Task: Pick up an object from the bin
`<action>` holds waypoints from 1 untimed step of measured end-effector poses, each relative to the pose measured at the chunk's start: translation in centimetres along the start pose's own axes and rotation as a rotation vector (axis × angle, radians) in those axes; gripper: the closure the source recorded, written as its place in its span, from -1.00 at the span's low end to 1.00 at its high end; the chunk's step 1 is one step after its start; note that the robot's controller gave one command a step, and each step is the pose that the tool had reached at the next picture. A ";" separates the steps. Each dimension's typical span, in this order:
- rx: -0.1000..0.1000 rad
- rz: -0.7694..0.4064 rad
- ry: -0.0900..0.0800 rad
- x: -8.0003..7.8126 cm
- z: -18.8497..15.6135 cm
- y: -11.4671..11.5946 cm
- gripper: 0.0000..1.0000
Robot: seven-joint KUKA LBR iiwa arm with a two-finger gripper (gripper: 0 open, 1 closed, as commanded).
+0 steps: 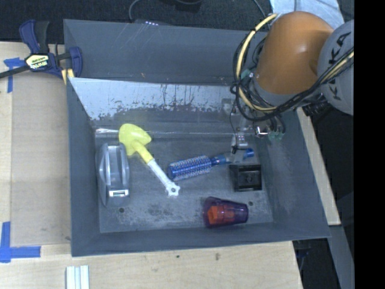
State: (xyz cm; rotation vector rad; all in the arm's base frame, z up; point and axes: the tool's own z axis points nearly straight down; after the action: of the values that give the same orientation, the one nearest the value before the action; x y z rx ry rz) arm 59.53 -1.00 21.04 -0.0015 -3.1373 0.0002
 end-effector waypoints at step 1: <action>0.000 0.000 -0.009 -0.1 -0.5 0.0 1.00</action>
Offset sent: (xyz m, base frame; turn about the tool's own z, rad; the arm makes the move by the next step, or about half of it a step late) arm 0.0000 0.0000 0.0000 0.0000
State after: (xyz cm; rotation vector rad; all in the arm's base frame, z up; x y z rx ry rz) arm 59.66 -1.01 21.56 -0.0018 -3.1458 0.0002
